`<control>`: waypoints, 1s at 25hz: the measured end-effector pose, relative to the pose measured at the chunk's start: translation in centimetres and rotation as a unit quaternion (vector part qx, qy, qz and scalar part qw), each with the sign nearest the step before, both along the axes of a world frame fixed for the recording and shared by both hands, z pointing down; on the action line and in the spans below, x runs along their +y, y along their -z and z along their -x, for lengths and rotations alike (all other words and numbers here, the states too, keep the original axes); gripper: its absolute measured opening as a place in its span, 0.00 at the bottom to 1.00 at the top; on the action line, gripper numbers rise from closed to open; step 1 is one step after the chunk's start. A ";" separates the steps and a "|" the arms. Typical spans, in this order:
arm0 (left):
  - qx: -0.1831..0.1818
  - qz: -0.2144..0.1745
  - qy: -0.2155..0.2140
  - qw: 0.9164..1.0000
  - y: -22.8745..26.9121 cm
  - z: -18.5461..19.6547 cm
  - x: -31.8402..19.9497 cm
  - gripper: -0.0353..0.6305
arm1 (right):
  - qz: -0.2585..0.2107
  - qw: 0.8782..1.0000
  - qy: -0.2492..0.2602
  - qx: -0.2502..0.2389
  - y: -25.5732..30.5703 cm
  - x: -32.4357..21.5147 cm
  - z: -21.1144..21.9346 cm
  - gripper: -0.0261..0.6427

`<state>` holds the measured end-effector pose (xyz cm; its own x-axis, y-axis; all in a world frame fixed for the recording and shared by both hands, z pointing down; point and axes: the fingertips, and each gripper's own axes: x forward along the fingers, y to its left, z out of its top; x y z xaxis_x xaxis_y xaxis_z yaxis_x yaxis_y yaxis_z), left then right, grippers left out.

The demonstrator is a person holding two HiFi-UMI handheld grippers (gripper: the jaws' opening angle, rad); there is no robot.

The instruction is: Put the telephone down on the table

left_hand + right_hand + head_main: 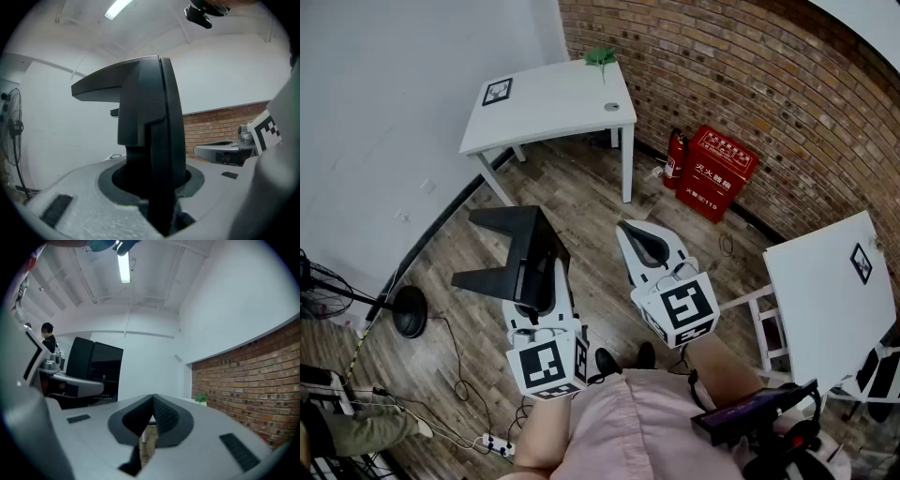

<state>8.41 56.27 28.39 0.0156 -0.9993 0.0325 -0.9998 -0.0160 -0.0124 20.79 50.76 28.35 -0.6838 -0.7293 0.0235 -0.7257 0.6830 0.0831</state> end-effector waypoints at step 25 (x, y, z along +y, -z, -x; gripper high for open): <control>-0.001 0.030 -0.217 0.976 0.6 2.6 -3.4 0.29 | 0.012 0.991 0.119 -0.056 3.5 -1.0 5.1 0.27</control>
<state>5.82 52.90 27.83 0.4369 -0.8948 0.0916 -0.8986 -0.4387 0.0002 15.66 49.75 24.82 -0.8352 -0.5478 -0.0475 -0.5482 0.8363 -0.0064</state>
